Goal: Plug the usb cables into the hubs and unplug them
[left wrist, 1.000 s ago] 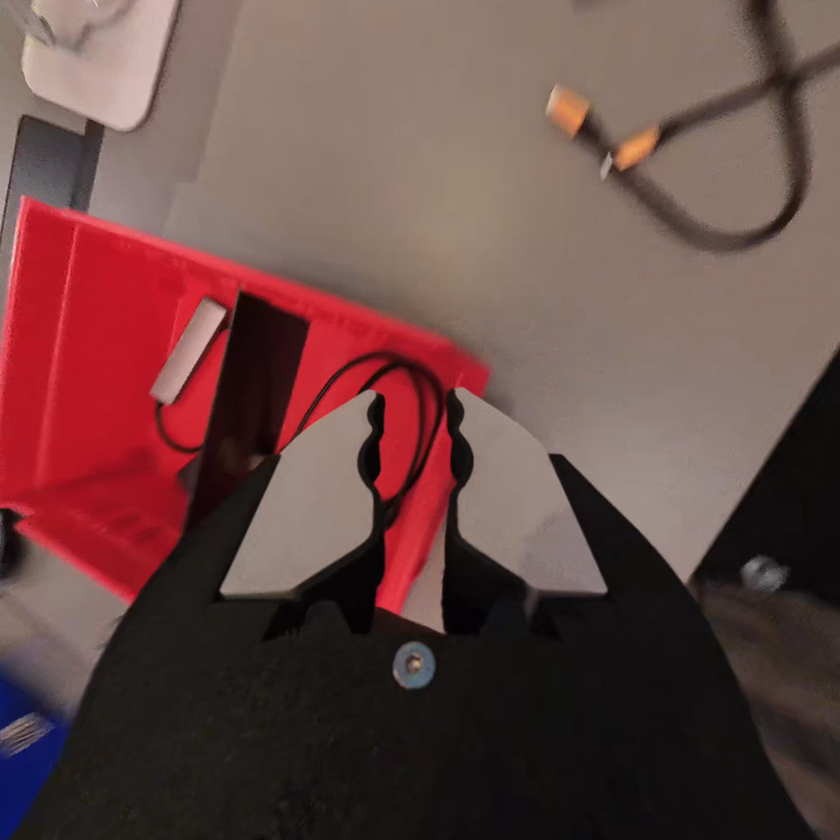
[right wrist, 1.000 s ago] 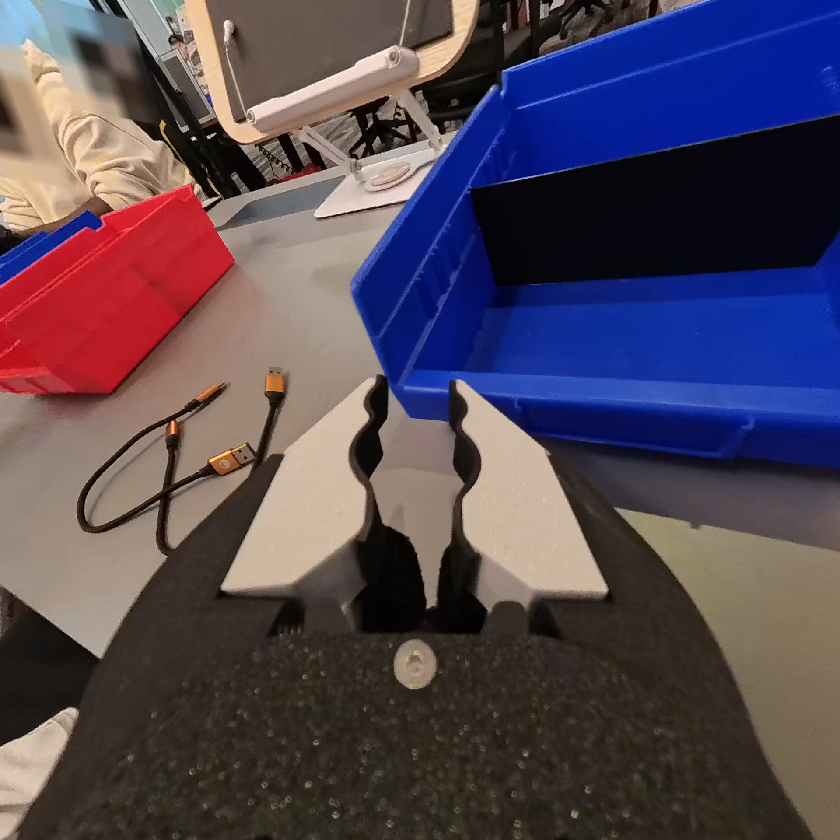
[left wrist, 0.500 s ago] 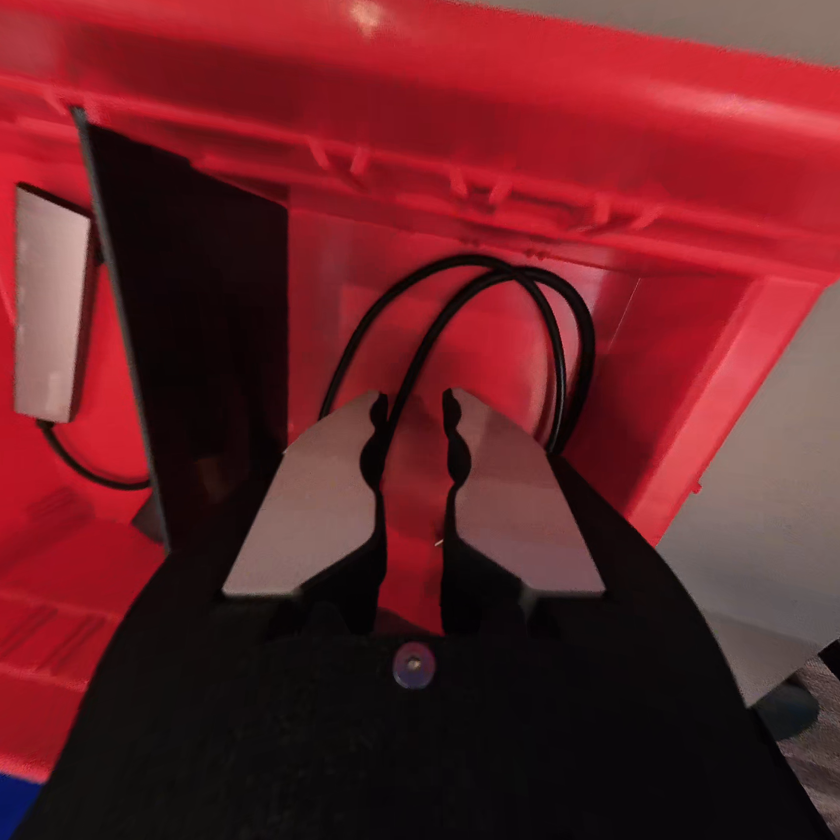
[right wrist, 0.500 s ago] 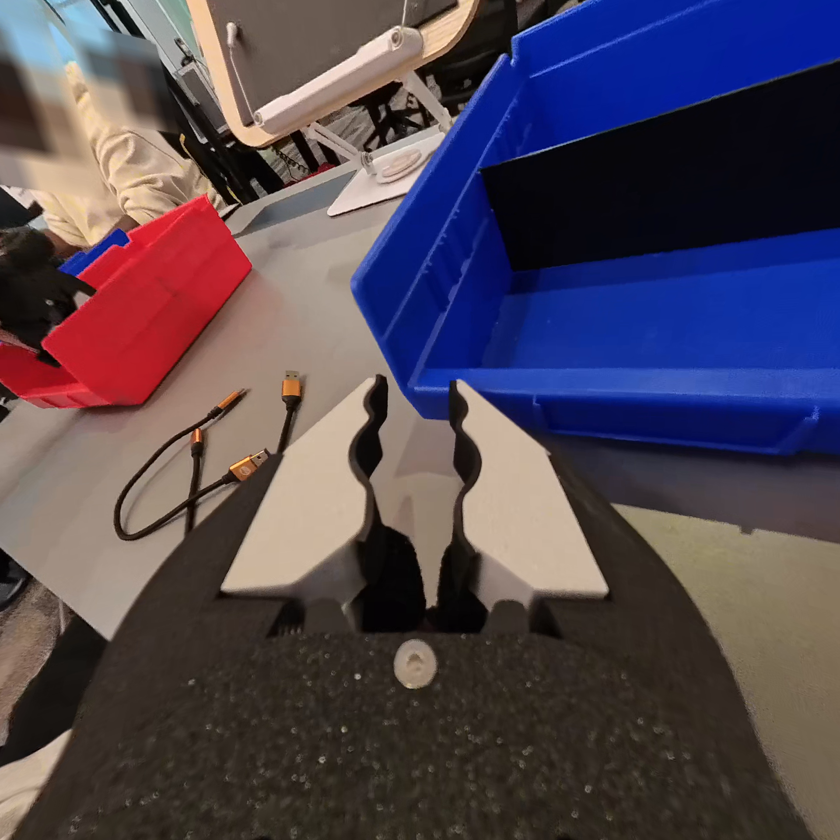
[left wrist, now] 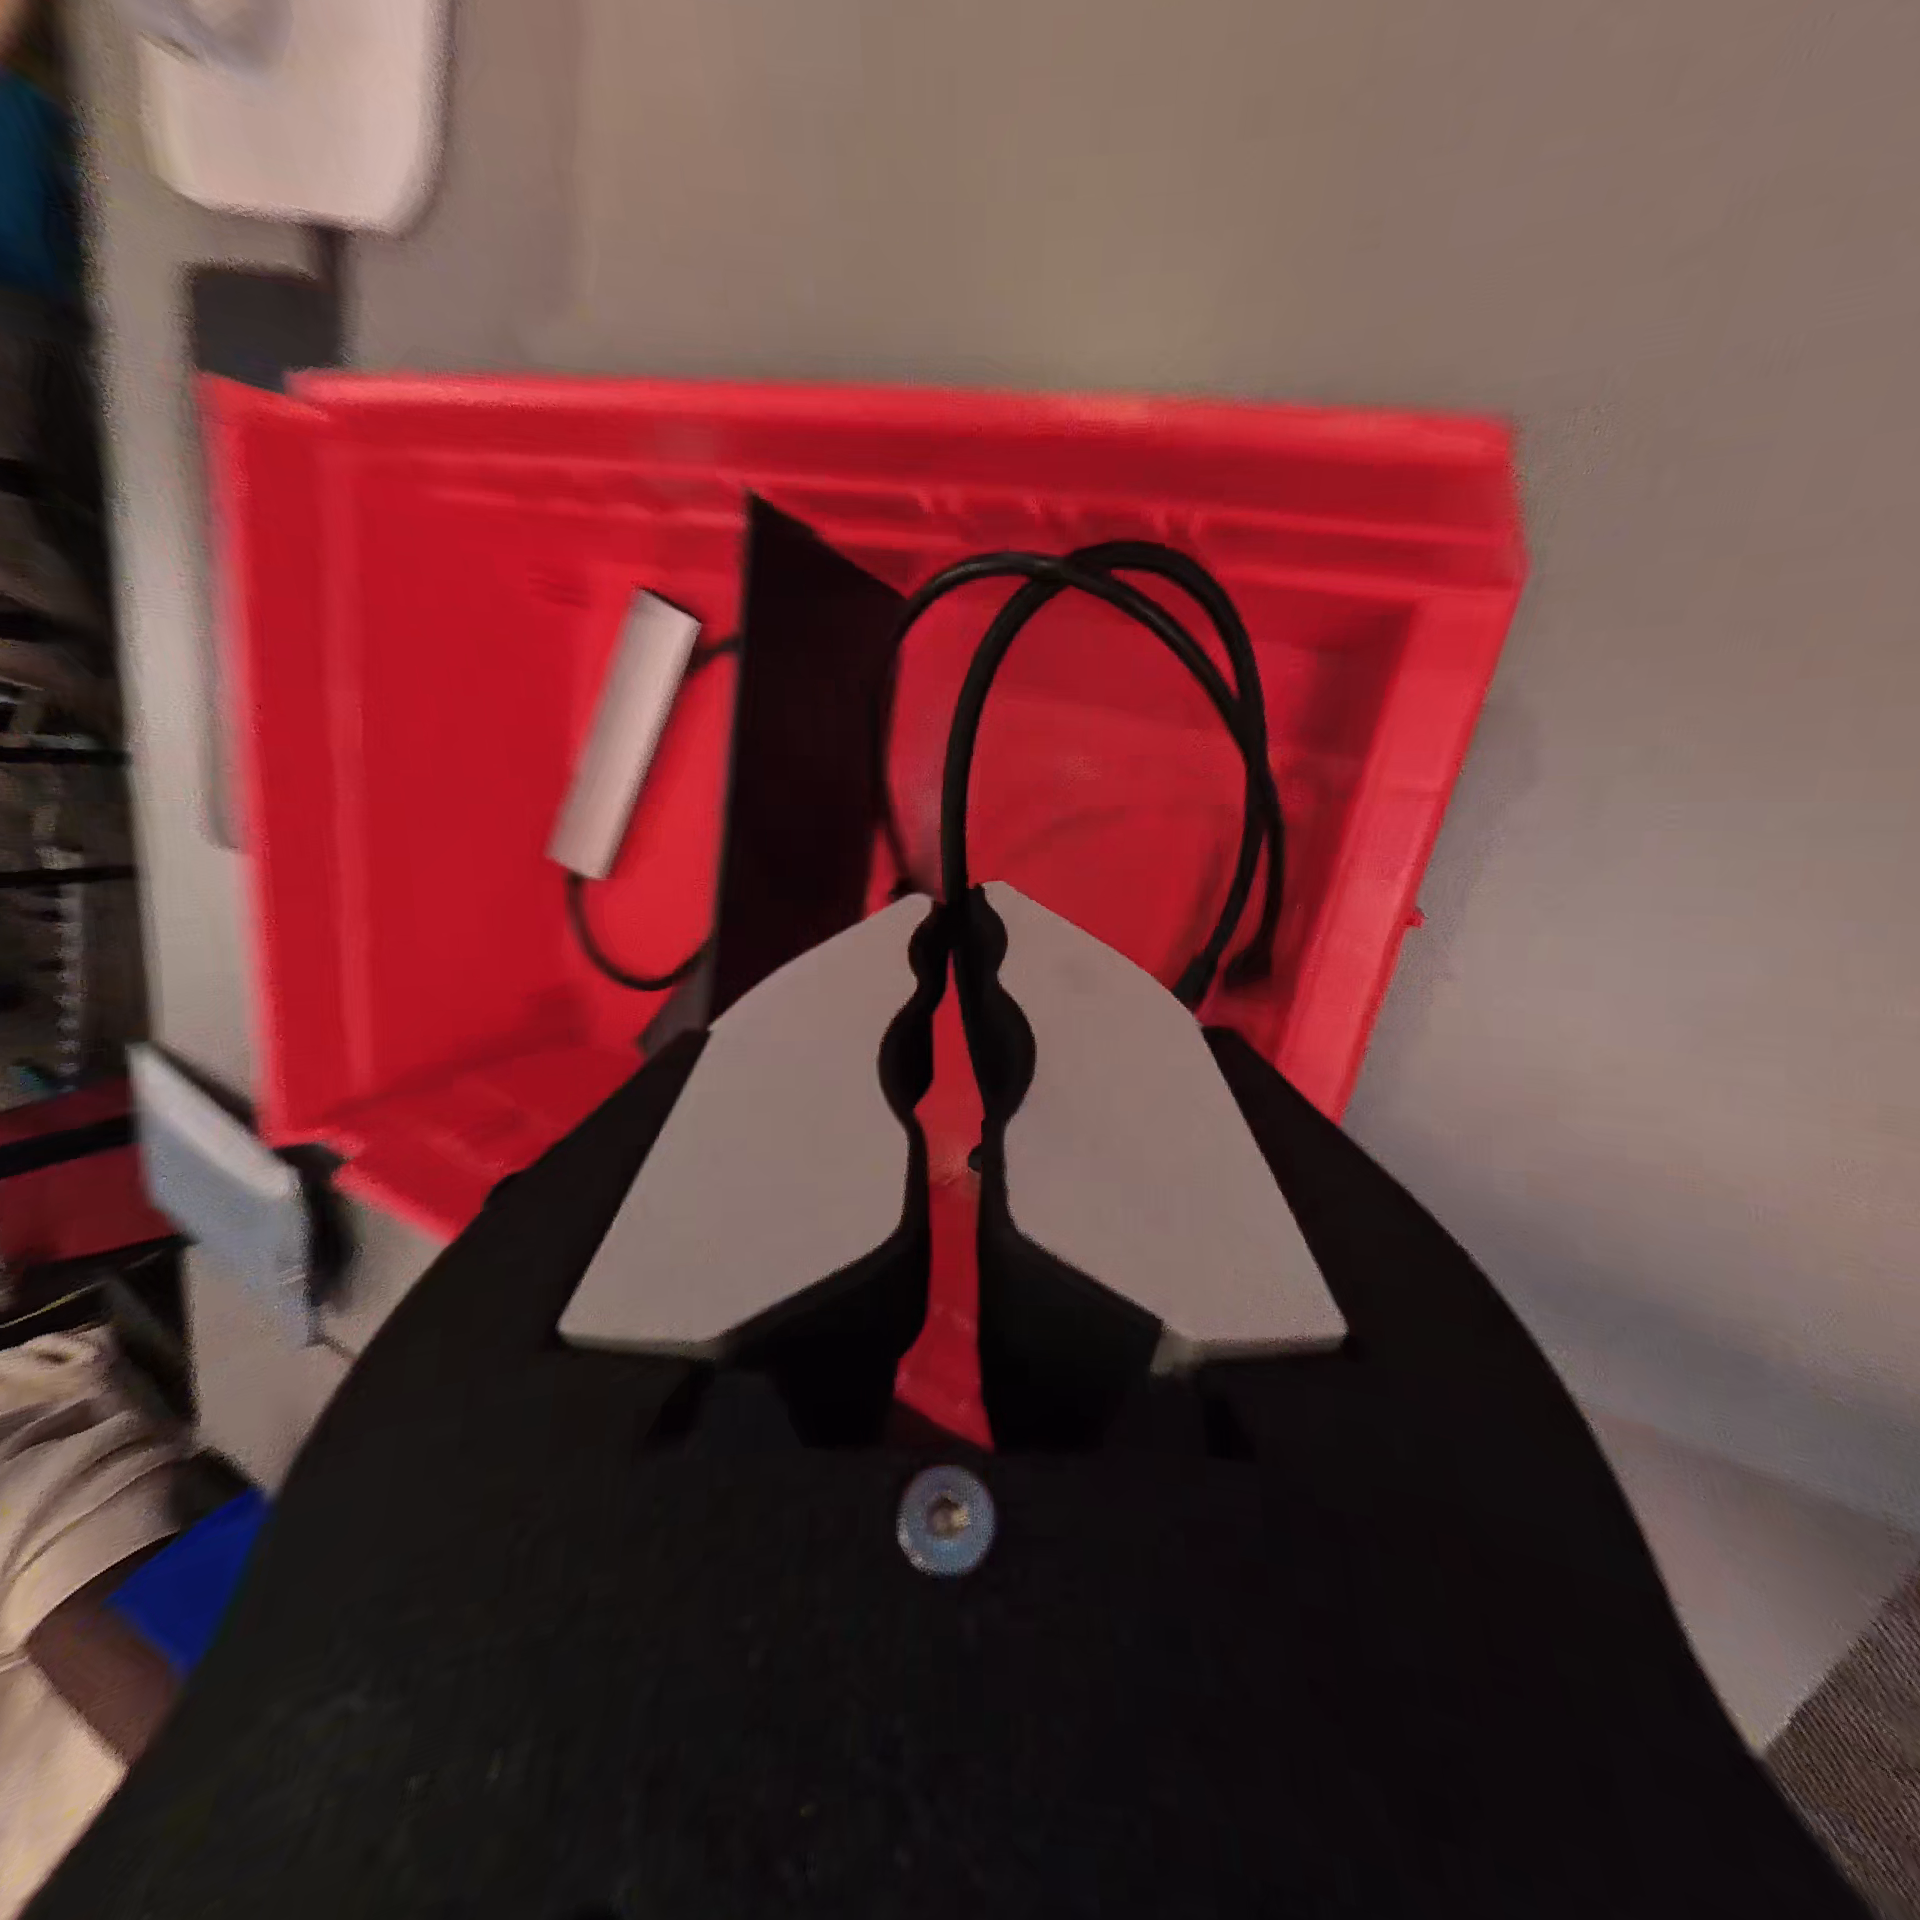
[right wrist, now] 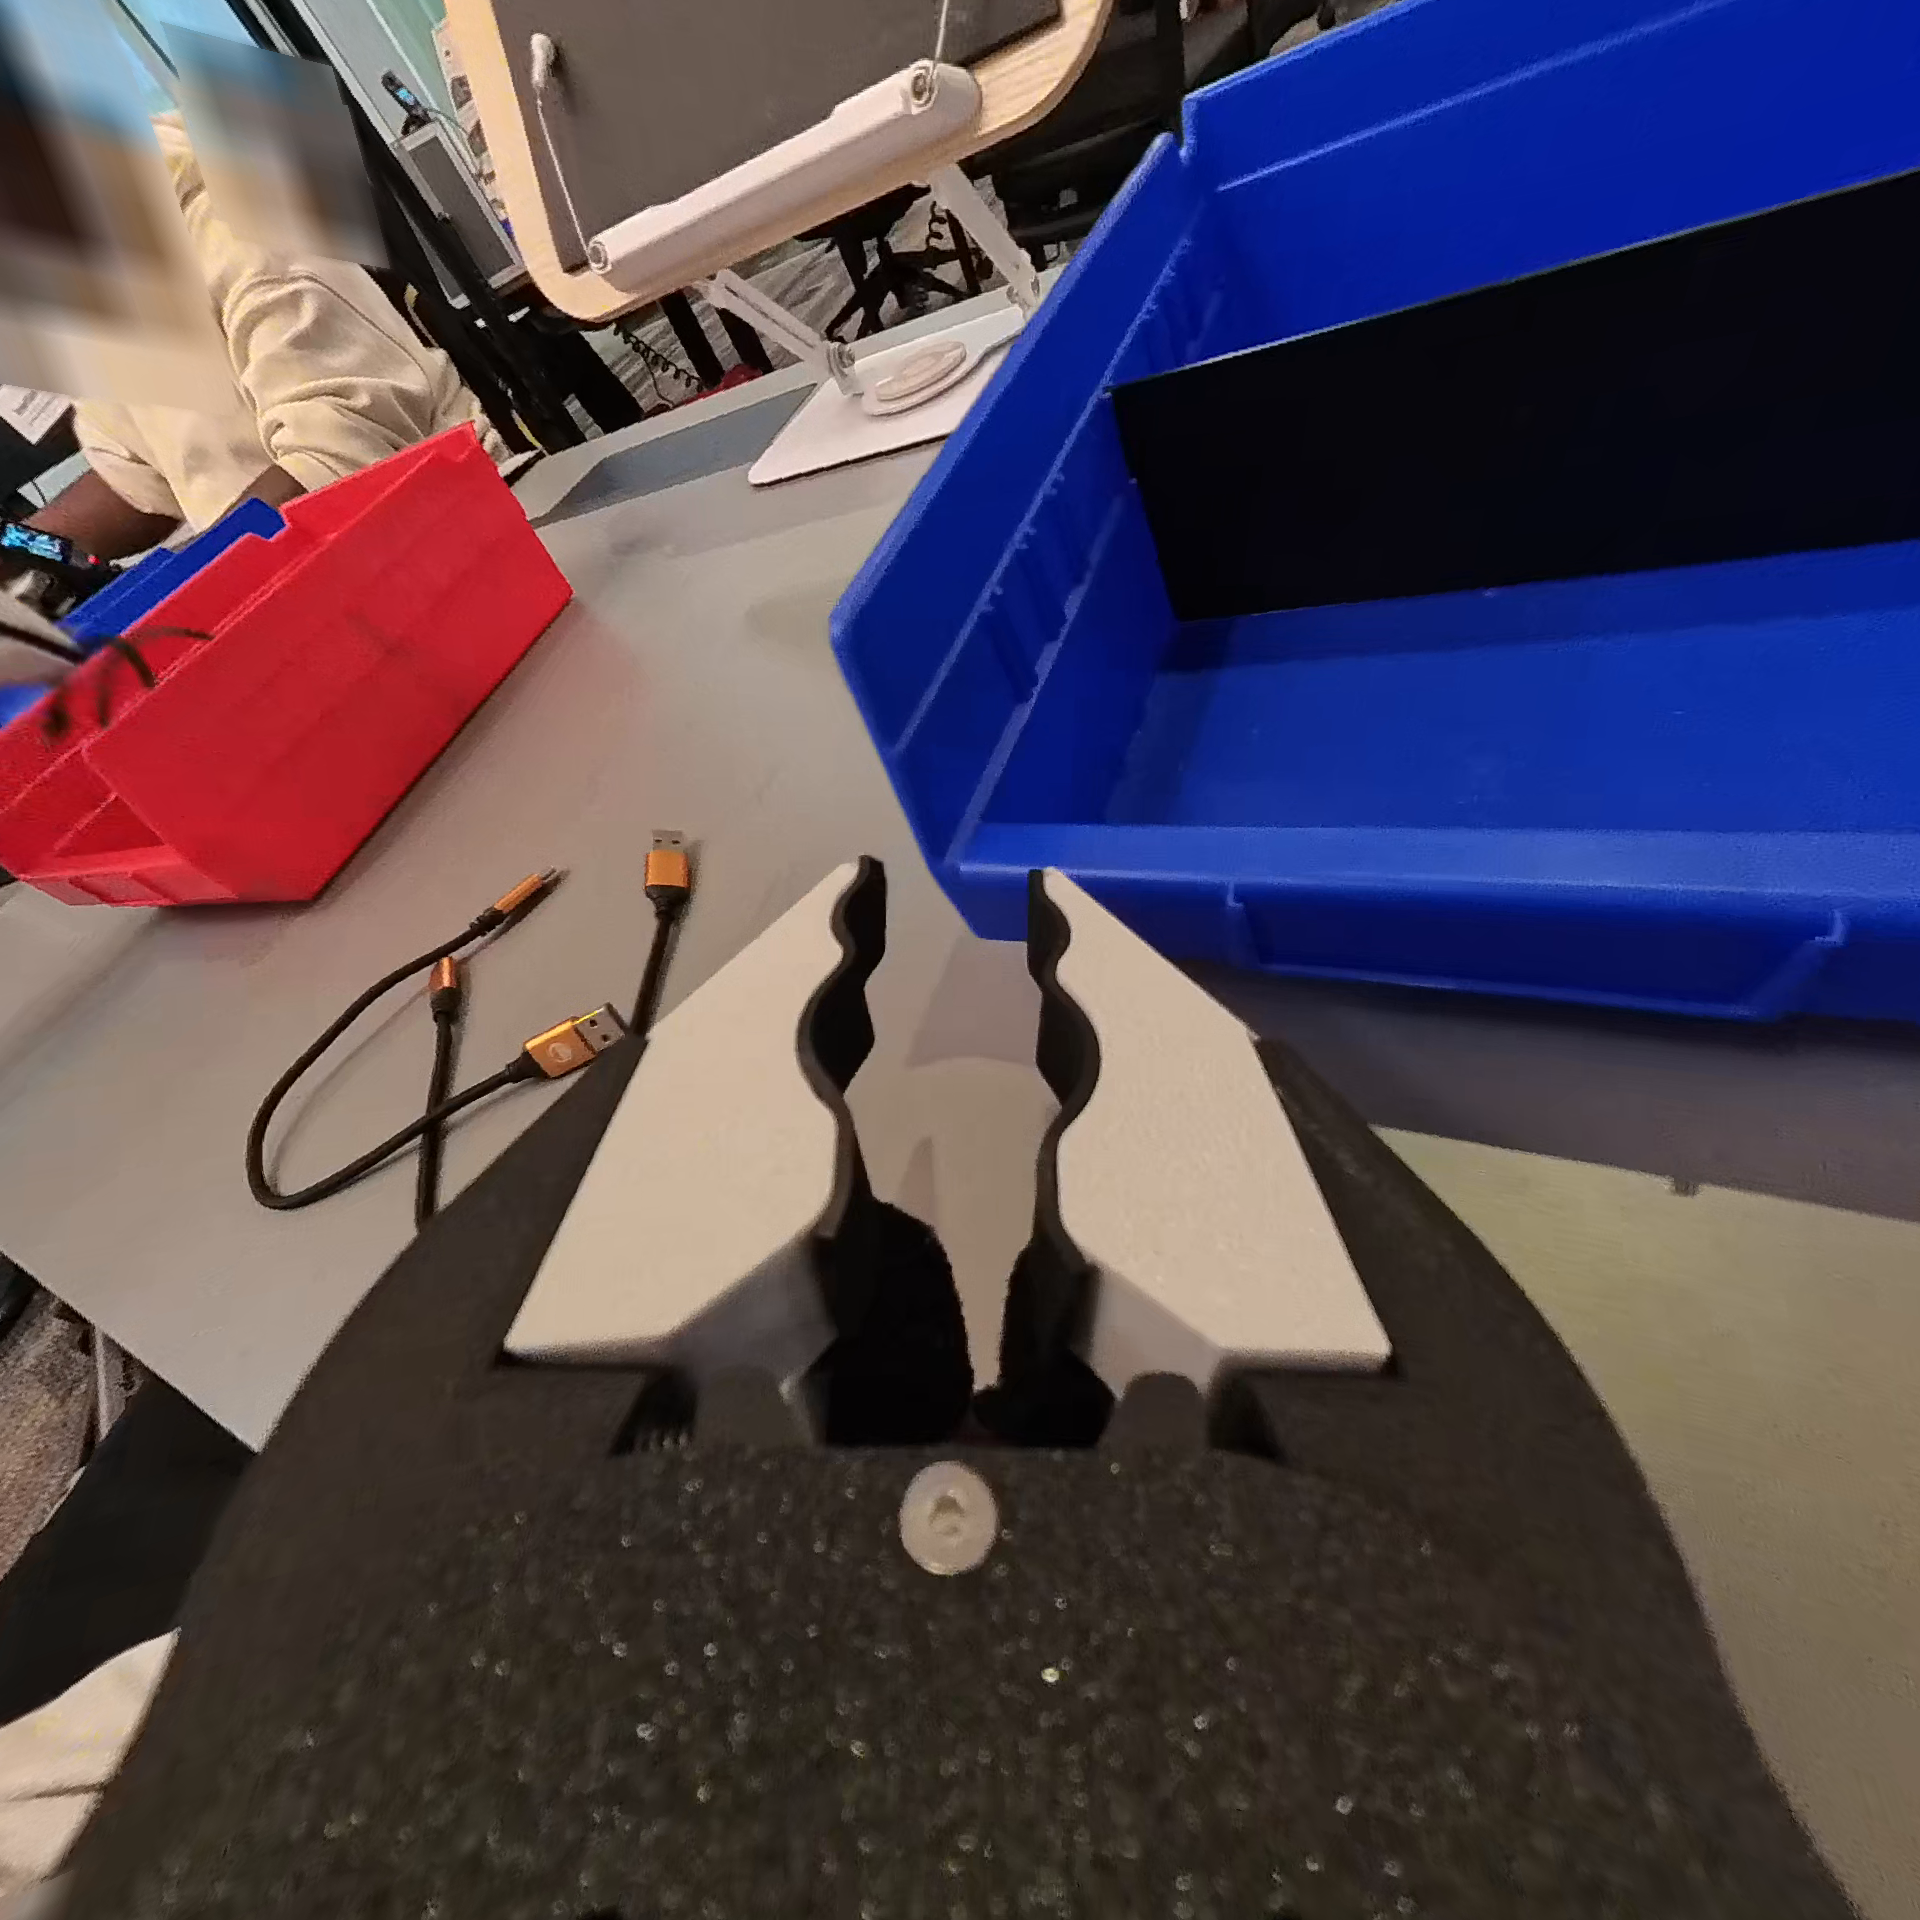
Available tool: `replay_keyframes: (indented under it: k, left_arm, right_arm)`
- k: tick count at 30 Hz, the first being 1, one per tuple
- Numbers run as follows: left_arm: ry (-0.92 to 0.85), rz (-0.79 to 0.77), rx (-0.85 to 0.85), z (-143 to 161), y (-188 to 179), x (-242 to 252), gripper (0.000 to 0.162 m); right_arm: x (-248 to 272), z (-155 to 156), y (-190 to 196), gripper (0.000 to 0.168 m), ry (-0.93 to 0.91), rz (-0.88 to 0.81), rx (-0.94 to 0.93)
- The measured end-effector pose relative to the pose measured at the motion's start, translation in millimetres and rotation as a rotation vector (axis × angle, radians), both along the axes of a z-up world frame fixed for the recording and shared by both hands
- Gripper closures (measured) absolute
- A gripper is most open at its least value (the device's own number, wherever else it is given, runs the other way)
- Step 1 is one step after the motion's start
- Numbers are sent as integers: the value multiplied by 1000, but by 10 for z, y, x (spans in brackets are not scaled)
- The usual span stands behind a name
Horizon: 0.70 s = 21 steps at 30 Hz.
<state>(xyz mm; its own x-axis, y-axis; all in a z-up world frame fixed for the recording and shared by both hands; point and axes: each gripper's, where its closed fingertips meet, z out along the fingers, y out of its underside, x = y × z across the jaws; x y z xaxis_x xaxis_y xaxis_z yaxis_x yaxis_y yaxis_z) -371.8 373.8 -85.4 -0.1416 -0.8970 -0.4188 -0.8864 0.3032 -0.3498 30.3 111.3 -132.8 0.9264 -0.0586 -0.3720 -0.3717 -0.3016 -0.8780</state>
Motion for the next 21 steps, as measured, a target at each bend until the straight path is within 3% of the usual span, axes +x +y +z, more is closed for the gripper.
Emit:
replay_keyframes:
  k: [4, 8, 12, 17, 21]
  left_arm:
    - [-135, -34, 121, 822, -228, 3, 160]
    - [-179, -70, 205, 1257, -439, 67, 160]
    - [-147, -56, 280, 1337, -429, 143, 159]
    - [-255, -242, 168, 1423, -1001, 613, 159]
    - [-132, -417, 112, 1085, -1479, 1080, 159]
  right_arm:
    - [-23, 25, 10, 143, -13, 9, 6]
    - [-41, 78, 21, 143, -14, 16, 21]
    - [-60, 110, 35, 143, -23, 22, 29]
    - [-52, 87, 36, 143, -28, 21, 22]
    - [-41, 88, 33, 143, -31, 19, 22]
